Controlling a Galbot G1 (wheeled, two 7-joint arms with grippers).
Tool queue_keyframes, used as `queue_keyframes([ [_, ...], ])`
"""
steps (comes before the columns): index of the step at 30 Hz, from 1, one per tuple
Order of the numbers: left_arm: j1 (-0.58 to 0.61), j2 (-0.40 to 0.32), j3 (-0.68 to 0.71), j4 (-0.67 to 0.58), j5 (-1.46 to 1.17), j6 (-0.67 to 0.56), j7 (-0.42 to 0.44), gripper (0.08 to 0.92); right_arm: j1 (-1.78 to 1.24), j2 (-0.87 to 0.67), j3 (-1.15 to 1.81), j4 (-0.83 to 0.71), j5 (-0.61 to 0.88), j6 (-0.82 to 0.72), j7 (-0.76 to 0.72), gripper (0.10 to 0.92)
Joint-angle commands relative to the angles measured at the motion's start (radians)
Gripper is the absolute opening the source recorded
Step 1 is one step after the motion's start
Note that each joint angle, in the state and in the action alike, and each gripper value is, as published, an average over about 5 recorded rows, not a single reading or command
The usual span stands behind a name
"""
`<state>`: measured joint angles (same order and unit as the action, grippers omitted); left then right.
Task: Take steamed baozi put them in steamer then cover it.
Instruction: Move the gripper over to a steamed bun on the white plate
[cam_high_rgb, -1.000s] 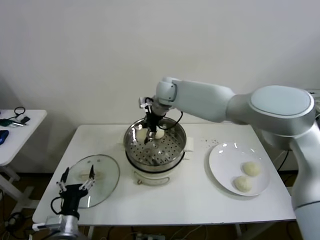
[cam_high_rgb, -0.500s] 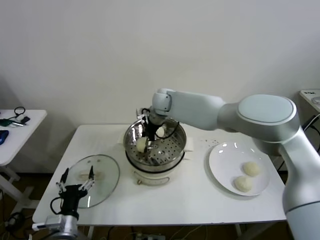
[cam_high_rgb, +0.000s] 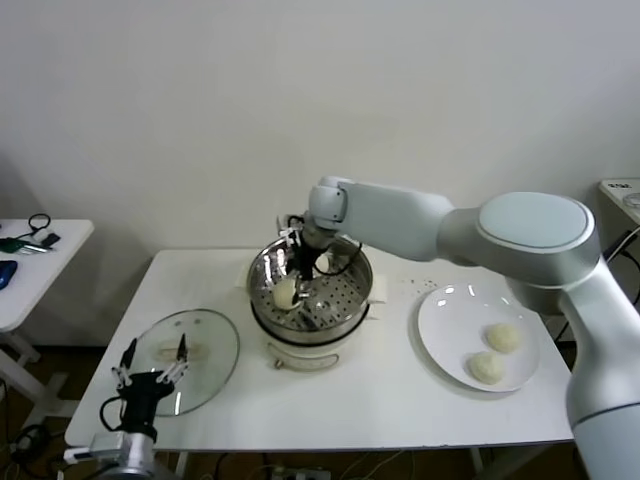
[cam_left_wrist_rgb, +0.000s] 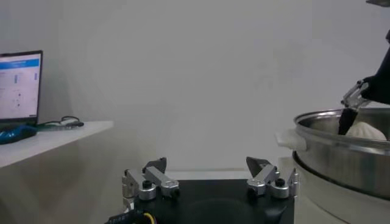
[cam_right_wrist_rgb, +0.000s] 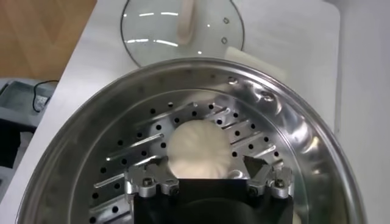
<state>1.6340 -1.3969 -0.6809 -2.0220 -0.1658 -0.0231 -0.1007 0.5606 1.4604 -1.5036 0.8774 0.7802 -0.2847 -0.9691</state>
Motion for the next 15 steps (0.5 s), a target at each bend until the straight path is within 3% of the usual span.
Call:
queue_keyframes([
  [1,0.003,0.001,0.0,-0.002,0.001,0.001,-0.001,0.823,0.104,-0.135,-0.002,0.142,-0.005,0.005,-0.03,0.823],
  [8,0.01,0.004,0.003,-0.005,0.003,0.001,-0.001,0.823,0.226,-0.389,-0.034,0.316,-0.025,0.018,-0.085,0.823],
  [15,0.021,0.007,0.001,-0.015,0.003,0.003,0.0,0.823,0.261,-0.631,-0.055,0.448,-0.14,0.018,-0.094,0.823],
])
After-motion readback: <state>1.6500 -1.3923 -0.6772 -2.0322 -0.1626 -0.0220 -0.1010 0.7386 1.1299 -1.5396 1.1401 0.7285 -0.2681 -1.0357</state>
